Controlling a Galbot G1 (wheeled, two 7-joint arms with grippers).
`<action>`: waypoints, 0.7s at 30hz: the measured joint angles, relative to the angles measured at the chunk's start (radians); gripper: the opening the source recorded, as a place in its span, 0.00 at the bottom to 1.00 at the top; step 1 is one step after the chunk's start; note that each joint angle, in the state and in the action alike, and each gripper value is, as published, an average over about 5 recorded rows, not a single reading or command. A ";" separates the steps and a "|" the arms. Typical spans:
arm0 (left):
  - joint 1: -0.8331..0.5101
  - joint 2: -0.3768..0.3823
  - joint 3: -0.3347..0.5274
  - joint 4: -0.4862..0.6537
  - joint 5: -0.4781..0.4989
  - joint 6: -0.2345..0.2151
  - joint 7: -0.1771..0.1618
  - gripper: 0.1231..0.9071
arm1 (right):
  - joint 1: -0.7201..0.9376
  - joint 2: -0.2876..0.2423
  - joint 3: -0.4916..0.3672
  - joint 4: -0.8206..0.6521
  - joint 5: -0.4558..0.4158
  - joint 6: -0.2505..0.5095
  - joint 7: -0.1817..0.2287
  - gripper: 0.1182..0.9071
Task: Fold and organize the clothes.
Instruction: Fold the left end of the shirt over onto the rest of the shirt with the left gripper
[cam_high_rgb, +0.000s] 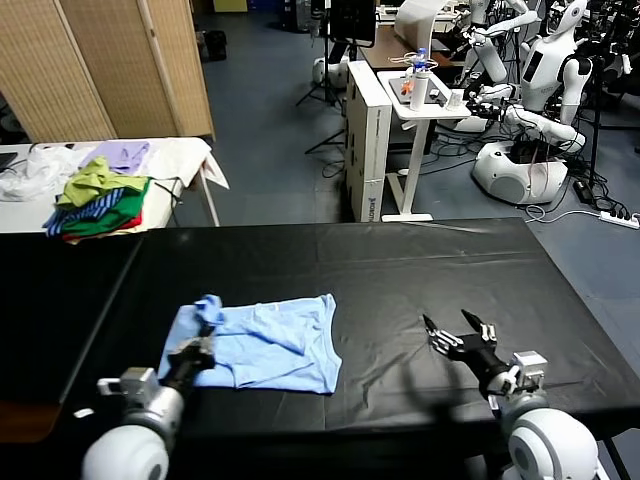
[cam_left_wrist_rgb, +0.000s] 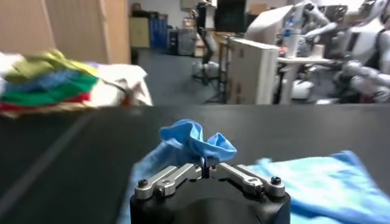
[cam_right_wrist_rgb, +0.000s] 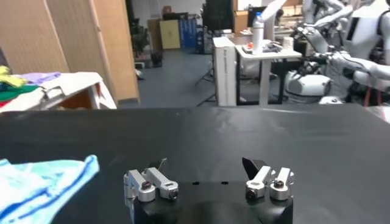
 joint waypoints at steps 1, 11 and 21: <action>-0.008 -0.006 0.019 0.001 -0.012 0.000 0.001 0.05 | -0.005 0.003 0.001 0.000 -0.004 0.000 0.000 1.00; -0.063 -0.070 0.135 0.027 -0.021 -0.002 0.007 0.05 | -0.023 0.023 -0.002 -0.004 -0.027 0.001 -0.002 1.00; -0.078 -0.130 0.168 0.051 -0.001 -0.006 0.007 0.05 | -0.023 0.034 -0.017 -0.012 -0.041 0.003 -0.003 1.00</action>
